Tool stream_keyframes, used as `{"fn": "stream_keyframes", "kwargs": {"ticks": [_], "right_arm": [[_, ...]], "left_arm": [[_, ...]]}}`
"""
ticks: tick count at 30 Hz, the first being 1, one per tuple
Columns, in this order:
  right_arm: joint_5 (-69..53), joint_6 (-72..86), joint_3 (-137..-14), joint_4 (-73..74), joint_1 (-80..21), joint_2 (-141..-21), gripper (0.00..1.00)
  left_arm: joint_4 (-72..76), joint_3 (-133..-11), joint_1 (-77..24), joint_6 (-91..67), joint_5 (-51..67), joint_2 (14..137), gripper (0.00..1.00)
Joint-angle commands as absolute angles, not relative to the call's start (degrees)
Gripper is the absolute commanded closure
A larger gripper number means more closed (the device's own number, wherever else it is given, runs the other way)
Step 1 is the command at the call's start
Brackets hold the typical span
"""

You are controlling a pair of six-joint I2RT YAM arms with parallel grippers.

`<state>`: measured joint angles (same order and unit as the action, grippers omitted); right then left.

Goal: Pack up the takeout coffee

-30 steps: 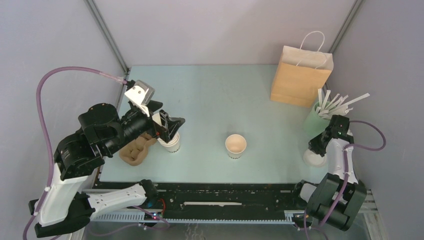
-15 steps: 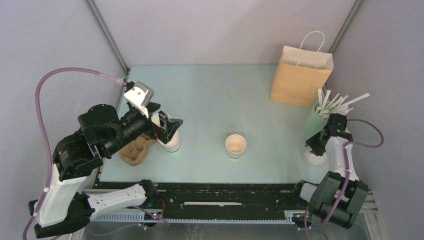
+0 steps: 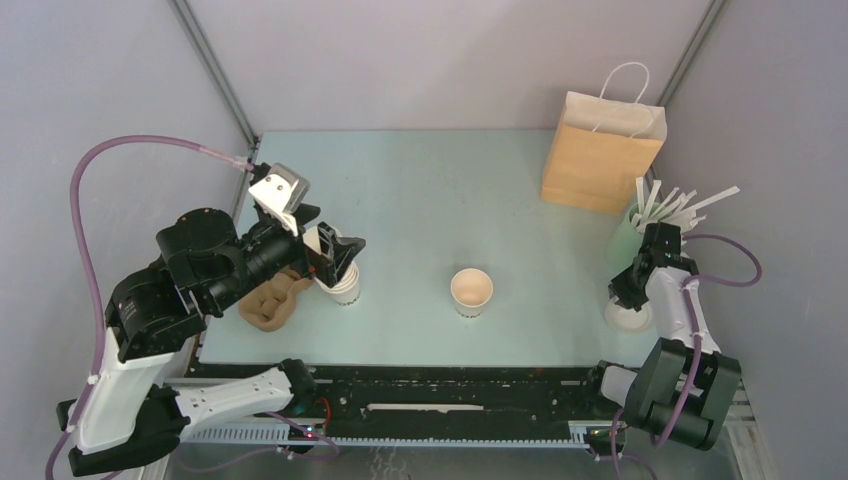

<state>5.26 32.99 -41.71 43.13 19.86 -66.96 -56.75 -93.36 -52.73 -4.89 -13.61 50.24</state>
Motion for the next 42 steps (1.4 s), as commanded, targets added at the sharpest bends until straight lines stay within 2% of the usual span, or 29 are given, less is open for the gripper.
{"fn": "stream_keyframes", "kwargs": {"ticks": [1,4,9,10,32,42], "right_arm": [[7.4,34.2,-43.1,43.8,20.0,-65.7,0.77],[7.2,34.5,-43.1,44.1,20.0,-64.1,0.81],[6.9,34.1,-43.2,43.9,20.7,-64.7,0.99],[6.8,34.0,-43.4,43.9,20.8,-64.8,1.0],[9.3,31.4,-50.5,52.1,21.0,-61.2,1.0],[9.9,31.6,-51.2,53.1,20.5,-69.8,1.0]], "left_arm": [[-55.8,-94.1,-52.5,-3.3,-14.7,50.5,0.0],[-55.7,-94.0,-52.5,-3.3,-14.7,50.4,0.0],[-55.6,-93.7,-52.5,-3.1,-14.7,50.4,0.0],[-55.6,-93.6,-52.5,-3.1,-14.7,50.4,0.0],[-55.2,-92.4,-52.5,-2.7,-14.6,50.4,0.0],[-55.6,-92.1,-52.5,-2.3,-15.4,50.3,0.0]]}}
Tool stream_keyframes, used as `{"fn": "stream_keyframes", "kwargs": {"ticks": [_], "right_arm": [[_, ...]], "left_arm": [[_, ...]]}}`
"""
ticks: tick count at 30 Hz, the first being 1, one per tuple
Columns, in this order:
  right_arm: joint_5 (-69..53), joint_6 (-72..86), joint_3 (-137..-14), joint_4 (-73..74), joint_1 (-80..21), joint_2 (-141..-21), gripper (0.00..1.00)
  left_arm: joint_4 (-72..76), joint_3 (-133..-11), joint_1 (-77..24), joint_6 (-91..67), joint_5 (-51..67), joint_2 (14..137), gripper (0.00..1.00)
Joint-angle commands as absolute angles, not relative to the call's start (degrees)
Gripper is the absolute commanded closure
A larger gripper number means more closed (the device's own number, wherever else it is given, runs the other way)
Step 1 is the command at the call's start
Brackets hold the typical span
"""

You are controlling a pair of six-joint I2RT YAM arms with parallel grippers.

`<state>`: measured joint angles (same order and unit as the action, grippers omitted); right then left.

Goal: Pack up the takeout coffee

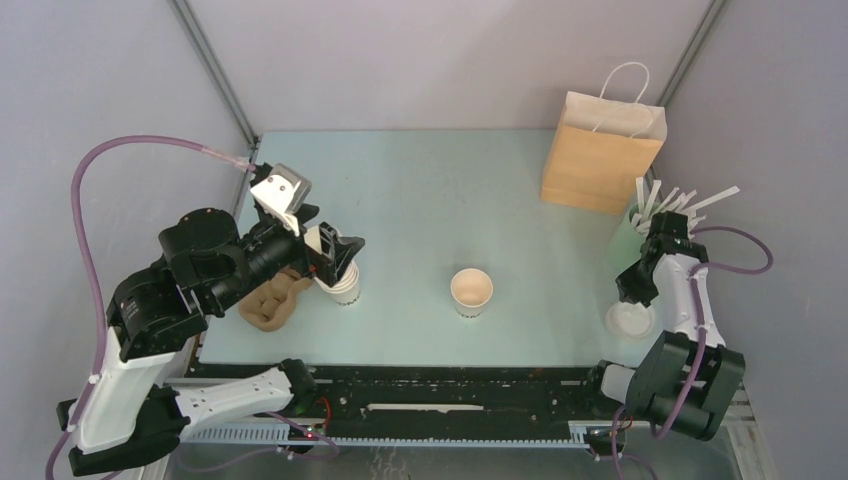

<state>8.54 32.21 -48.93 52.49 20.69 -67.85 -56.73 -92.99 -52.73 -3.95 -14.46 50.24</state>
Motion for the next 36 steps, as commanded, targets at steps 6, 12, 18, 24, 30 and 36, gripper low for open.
{"fn": "stream_keyframes", "kwargs": {"ticks": [6,12,18,24,30,36], "right_arm": [[8.6,31.0,-51.2,52.0,20.5,-71.1,0.96],[6.7,32.5,-51.0,51.8,21.1,-70.3,0.7],[4.7,34.2,-48.3,48.6,21.7,-70.4,0.55],[4.6,36.1,-45.6,45.4,22.6,-71.2,0.55],[4.1,36.0,-42.6,42.9,24.0,-69.4,0.54],[-2.5,36.3,-39.4,34.5,24.7,-67.4,0.54]], "left_arm": [[-55.5,-91.8,-52.5,-2.1,-15.9,50.2,0.0],[-55.0,-91.3,-52.5,-1.8,-15.8,50.3,0.0],[-54.9,-90.9,-52.5,-1.7,-16.2,50.1,0.0],[-55.2,-91.1,-52.4,-1.6,-16.4,50.3,0.0],[-55.3,-91.4,-52.4,-1.4,-16.9,50.7,0.0],[-55.1,-91.5,-52.4,-1.3,-16.9,51.1,0.0]]}}
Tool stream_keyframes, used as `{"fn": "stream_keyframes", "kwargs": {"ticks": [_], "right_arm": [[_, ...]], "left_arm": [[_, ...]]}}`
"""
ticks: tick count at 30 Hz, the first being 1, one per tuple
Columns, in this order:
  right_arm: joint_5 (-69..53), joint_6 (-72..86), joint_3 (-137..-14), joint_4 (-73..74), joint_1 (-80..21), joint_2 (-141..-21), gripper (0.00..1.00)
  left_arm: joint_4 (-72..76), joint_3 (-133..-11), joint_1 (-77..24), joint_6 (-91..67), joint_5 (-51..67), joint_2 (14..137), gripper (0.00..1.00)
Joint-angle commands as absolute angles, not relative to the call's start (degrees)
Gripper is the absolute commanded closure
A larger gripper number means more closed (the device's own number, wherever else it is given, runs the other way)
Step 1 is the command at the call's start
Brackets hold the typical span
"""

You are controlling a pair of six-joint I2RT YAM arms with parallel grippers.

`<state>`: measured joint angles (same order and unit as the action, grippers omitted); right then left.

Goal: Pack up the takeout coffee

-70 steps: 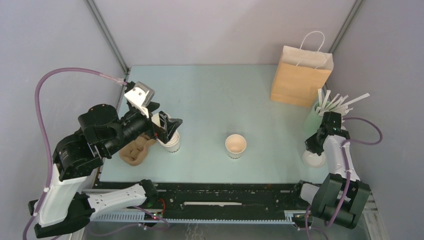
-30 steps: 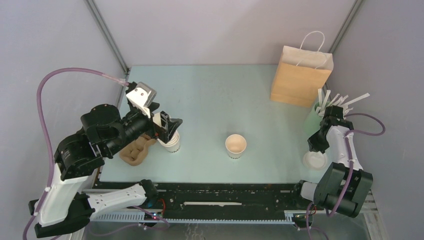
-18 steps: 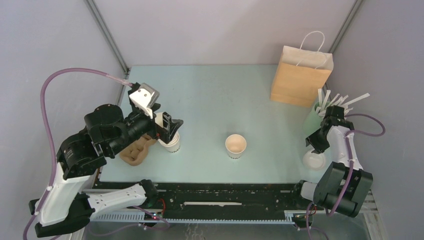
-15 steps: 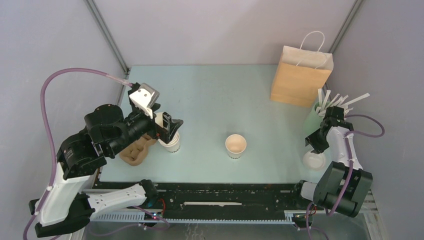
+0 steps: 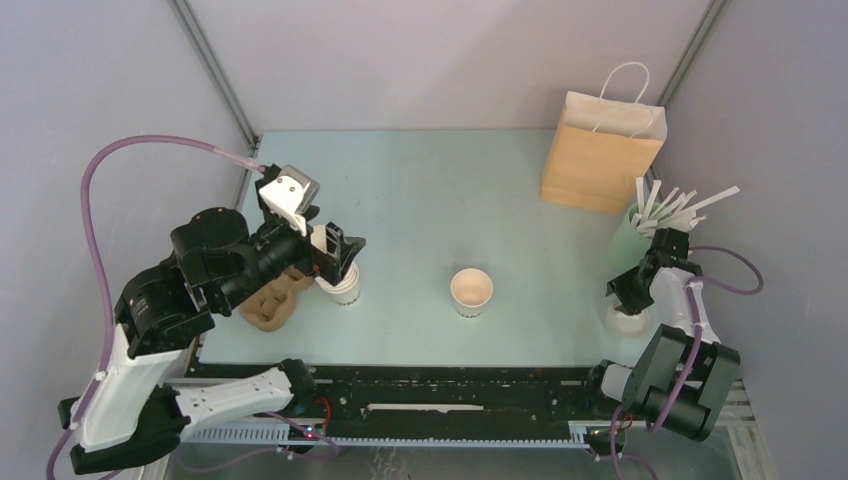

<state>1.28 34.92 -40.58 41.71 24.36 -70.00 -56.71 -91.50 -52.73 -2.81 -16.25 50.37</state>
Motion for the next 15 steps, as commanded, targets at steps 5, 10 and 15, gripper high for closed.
{"fn": "stream_keyframes", "kwargs": {"ticks": [5,10,15], "right_arm": [[-4.8,38.2,-39.2,30.4,25.8,-67.1,0.55],[-5.9,40.3,-39.2,28.5,27.5,-67.7,0.55],[-7.4,40.3,-39.9,27.2,28.6,-68.3,0.54]], "left_arm": [[-55.2,-91.6,-52.4,-1.3,-16.9,51.3,0.0],[-55.2,-91.5,-52.4,-1.1,-17.3,51.3,0.0],[-55.1,-91.3,-52.4,-1.0,-17.5,51.2,0.0]]}}
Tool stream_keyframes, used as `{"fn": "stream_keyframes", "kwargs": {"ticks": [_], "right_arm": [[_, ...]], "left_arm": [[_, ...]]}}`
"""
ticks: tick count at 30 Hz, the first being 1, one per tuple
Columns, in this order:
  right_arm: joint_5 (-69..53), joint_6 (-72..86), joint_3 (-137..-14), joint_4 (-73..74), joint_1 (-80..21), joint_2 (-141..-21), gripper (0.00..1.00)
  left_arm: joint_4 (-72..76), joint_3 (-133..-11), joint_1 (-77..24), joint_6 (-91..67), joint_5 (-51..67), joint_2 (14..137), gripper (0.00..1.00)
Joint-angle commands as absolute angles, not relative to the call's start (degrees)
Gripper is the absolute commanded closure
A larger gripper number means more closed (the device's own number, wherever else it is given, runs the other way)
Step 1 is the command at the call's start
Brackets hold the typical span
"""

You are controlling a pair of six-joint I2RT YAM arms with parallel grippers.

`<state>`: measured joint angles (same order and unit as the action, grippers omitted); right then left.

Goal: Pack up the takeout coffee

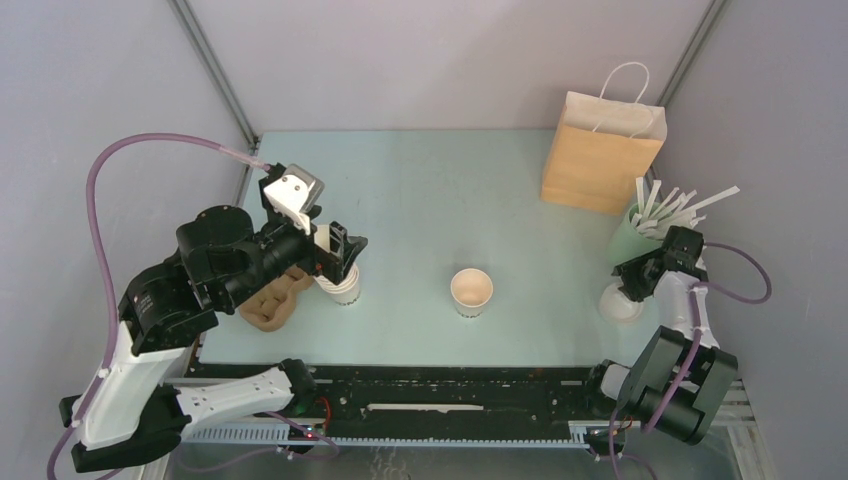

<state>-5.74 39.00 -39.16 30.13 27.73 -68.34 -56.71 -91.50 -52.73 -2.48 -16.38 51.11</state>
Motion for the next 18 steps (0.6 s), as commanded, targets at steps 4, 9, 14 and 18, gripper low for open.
{"fn": "stream_keyframes", "kwargs": {"ticks": [4,9,14,18], "right_arm": [[-5.9,38.7,-44.2,37.3,28.3,-67.6,0.41],[-0.2,39.1,-47.5,51.4,24.8,-63.1,0.37],[5.9,39.7,-47.1,54.9,20.2,-63.3,0.39],[7.3,38.4,-47.0,52.2,18.0,-67.1,0.43]], "left_arm": [[-55.1,-91.2,-52.4,-1.0,-17.4,51.1,0.0],[-55.0,-91.2,-52.4,-0.6,-17.9,50.9,0.0],[-54.6,-90.7,-52.3,-0.7,-17.3,50.5,0.0],[-54.9,-90.9,-52.4,-1.0,-17.0,50.4,0.0]]}}
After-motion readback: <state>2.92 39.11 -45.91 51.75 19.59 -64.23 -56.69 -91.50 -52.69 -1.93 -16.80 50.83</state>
